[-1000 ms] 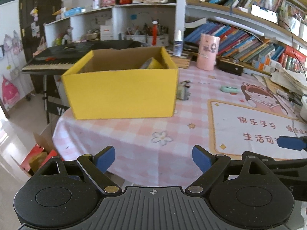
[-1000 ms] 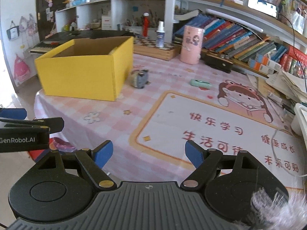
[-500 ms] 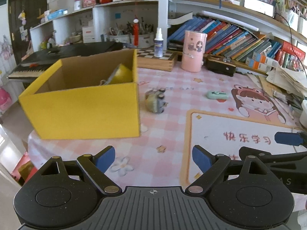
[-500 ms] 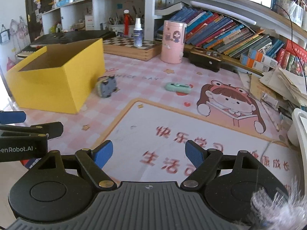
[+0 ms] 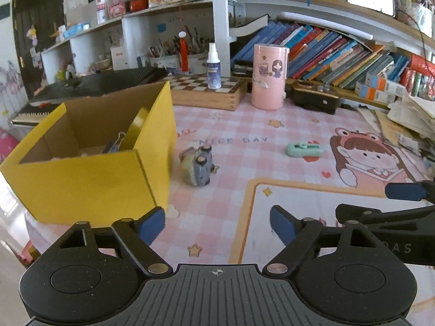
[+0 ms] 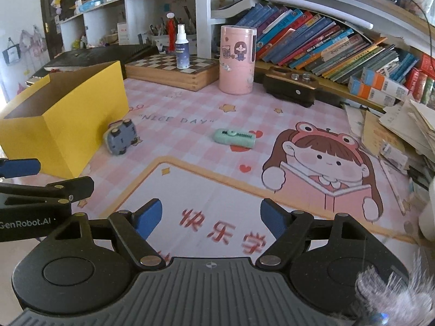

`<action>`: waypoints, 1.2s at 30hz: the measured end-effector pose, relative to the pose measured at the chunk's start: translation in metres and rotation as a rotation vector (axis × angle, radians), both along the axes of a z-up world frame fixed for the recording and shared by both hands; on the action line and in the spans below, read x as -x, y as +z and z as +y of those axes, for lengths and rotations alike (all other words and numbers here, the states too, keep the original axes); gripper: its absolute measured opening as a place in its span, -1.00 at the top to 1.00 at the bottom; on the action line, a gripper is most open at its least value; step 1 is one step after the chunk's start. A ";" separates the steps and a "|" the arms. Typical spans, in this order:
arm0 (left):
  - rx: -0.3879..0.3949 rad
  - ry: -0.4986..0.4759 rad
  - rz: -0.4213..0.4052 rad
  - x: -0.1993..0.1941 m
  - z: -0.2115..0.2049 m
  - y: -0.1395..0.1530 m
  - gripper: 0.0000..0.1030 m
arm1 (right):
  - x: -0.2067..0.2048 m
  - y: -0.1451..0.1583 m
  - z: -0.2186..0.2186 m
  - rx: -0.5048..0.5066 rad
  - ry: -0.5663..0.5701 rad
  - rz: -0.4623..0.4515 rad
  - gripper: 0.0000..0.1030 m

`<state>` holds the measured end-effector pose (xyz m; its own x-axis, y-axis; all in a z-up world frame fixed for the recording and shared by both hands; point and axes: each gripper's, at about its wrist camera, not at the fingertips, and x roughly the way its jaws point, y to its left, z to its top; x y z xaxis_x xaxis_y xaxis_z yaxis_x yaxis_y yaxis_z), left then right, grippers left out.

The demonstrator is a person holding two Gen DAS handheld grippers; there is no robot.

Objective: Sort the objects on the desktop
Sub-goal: 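Reach the left tool to the grey toy car while the right tool reaches the green stapler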

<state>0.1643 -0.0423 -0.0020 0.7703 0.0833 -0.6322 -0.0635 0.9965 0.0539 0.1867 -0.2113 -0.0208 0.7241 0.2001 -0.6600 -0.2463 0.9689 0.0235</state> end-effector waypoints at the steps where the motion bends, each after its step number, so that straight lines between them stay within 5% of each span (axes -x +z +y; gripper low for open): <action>1: -0.009 0.009 -0.002 -0.004 -0.003 0.000 -0.62 | -0.005 -0.001 -0.003 -0.004 0.005 0.002 -0.53; 16: -0.146 0.168 0.002 -0.079 -0.037 -0.015 -0.29 | -0.068 -0.005 -0.039 -0.048 0.029 0.007 -0.53; 36: -0.183 0.373 0.147 -0.156 -0.018 -0.058 -0.30 | -0.106 -0.015 -0.052 -0.093 0.074 0.029 -0.52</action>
<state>0.3202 -0.0601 -0.0599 0.5694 0.4594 -0.6817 -0.3953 0.8801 0.2629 0.2928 -0.2633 -0.0357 0.6857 0.3137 -0.6568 -0.3151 0.9414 0.1206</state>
